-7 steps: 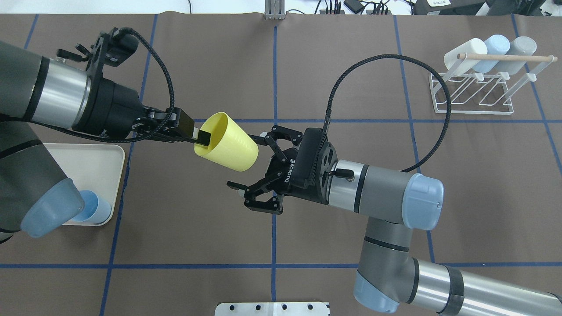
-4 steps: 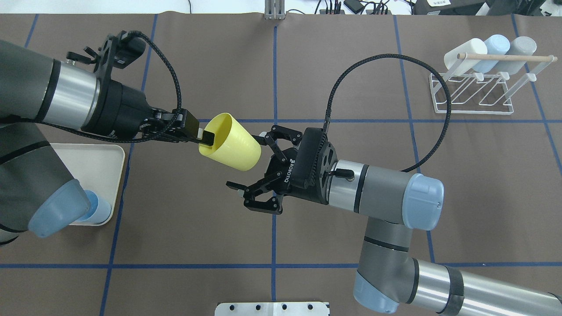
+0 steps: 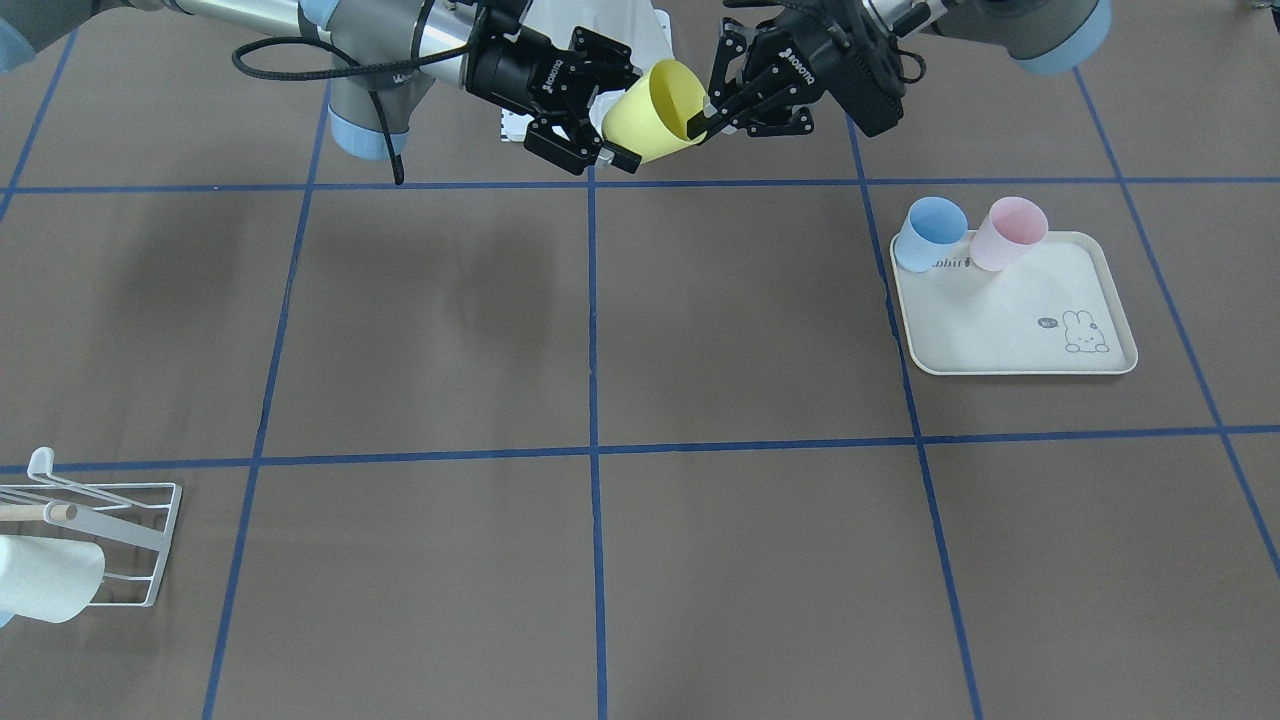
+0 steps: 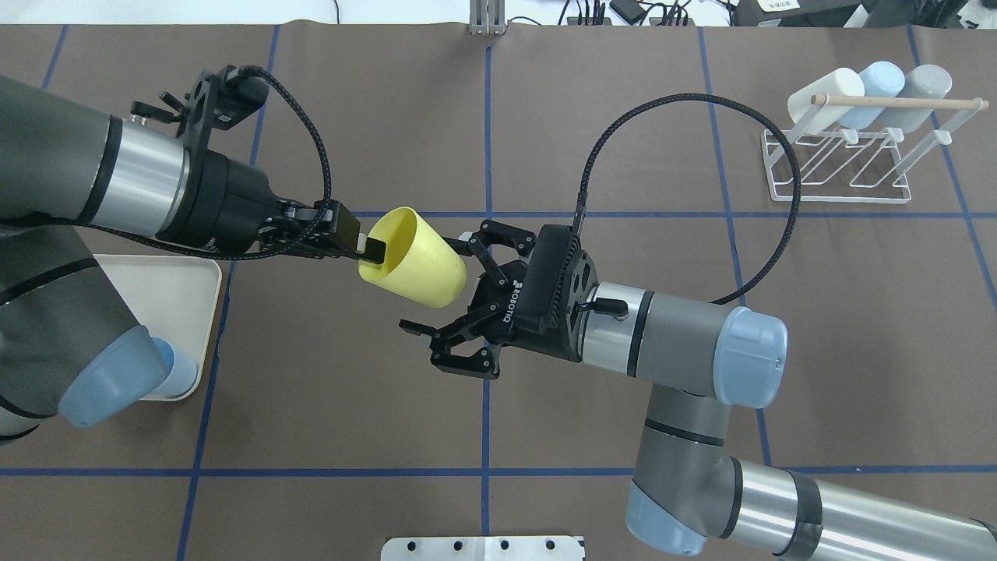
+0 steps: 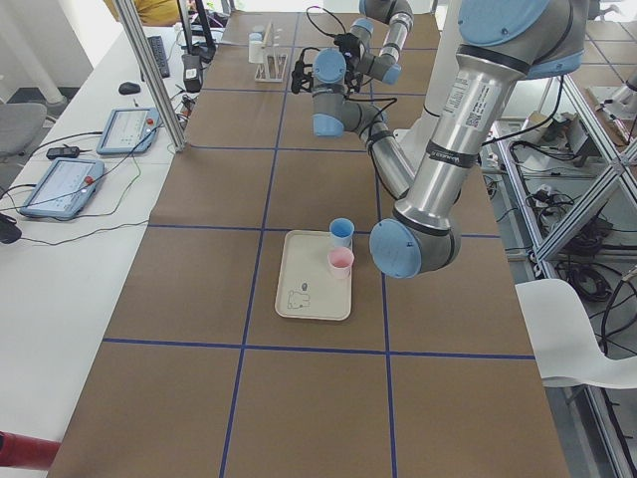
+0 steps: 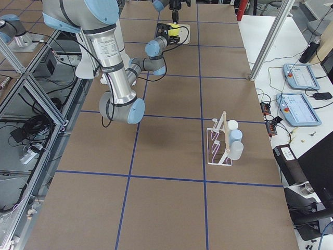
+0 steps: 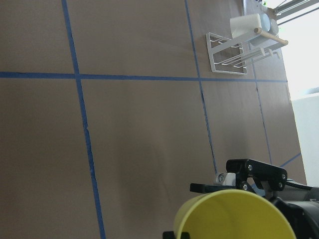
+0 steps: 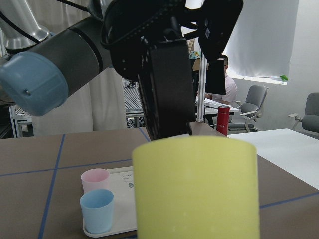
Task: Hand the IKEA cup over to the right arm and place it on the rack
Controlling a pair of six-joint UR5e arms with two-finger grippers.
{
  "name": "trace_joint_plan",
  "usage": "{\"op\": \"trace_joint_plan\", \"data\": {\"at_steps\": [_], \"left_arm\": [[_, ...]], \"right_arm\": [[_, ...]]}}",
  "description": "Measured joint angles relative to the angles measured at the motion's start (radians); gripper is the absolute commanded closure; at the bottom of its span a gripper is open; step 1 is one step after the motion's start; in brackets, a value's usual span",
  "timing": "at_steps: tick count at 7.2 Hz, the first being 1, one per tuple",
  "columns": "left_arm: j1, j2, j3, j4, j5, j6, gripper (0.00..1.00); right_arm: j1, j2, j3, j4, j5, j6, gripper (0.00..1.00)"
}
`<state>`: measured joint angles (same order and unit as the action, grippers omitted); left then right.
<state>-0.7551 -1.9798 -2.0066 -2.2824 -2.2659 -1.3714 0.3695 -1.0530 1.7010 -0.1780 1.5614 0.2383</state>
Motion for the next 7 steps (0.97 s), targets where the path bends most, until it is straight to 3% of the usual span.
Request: {"op": "trace_joint_plan", "data": {"at_steps": [1, 2, 3, 7], "left_arm": [[0.0, 0.0, 0.0, 0.0, 0.0, 0.0, 0.94], [0.0, 0.0, 0.0, 0.0, 0.0, 0.0, 0.31], [0.0, 0.001, 0.001, 0.0, 0.0, 0.003, 0.0], [-0.018, 0.005, 0.001, 0.006, 0.004, 0.011, 0.0]], "right_arm": [[0.001, 0.0, 0.0, 0.0, 0.0, -0.001, 0.49], [0.003, -0.001, 0.0, 0.0, 0.0, -0.001, 0.64], [0.004, -0.002, 0.0, 0.0, 0.0, -0.002, 0.69], [0.008, -0.003, 0.0, -0.002, -0.001, -0.002, 0.8]]}}
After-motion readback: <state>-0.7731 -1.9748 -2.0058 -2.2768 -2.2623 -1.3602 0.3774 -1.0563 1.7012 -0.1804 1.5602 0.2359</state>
